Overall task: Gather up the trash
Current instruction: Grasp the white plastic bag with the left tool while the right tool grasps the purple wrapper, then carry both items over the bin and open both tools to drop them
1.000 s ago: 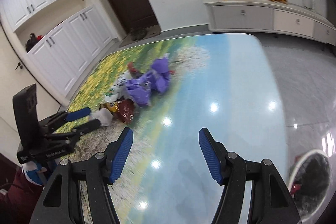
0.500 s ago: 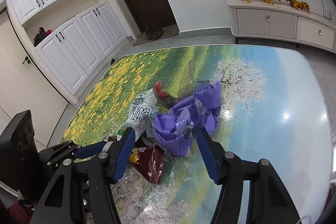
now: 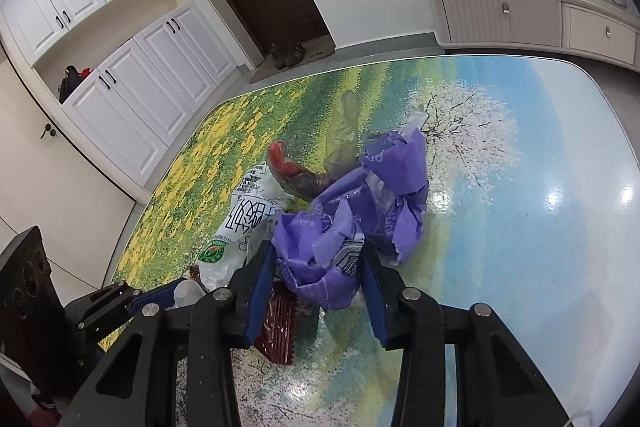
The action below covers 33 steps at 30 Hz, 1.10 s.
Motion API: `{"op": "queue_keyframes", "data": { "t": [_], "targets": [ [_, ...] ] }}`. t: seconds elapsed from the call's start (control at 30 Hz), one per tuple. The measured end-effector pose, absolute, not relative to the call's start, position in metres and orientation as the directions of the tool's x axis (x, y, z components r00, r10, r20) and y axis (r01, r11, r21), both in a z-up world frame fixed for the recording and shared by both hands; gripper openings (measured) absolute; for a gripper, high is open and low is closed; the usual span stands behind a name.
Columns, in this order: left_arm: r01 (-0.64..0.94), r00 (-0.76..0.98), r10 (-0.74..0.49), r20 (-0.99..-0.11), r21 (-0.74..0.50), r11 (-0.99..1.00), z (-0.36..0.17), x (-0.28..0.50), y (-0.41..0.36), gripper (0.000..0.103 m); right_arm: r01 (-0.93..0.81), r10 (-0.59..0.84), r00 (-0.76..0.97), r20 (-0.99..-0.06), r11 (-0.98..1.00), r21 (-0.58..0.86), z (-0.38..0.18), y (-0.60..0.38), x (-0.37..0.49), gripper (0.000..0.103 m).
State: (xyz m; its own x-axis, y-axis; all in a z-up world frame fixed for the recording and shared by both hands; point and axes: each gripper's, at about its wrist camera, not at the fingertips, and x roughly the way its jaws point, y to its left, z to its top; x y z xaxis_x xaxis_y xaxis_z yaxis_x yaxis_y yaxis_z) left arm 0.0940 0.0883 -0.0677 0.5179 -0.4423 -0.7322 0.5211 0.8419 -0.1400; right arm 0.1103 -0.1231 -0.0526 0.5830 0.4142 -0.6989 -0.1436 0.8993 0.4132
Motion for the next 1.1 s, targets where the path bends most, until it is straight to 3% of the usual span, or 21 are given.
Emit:
{"op": "queue_keyframes", "data": {
  "t": [0.33,0.67,1.1],
  "targets": [
    [0.52,0.521,-0.412,-0.748,-0.105,0.848,-0.064,0.073,0.085,0.038,-0.157,0.449,0.592,-0.669,0.879,0.451,-0.043,-0.144,0.071,0.037],
    [0.513,0.509,-0.409,-0.757,-0.115,0.851,-0.059,0.041,0.077,0.015,-0.199,0.481,0.579,-0.658,0.866,0.458,-0.044,-0.157,0.021,0.035],
    [0.494,0.511,-0.443,-0.736,-0.17,0.853,-0.041,-0.008,0.074,0.013,-0.251,0.535,0.572,-0.622,0.836,0.488,-0.034,-0.177,-0.041,0.035]
  ]
}}
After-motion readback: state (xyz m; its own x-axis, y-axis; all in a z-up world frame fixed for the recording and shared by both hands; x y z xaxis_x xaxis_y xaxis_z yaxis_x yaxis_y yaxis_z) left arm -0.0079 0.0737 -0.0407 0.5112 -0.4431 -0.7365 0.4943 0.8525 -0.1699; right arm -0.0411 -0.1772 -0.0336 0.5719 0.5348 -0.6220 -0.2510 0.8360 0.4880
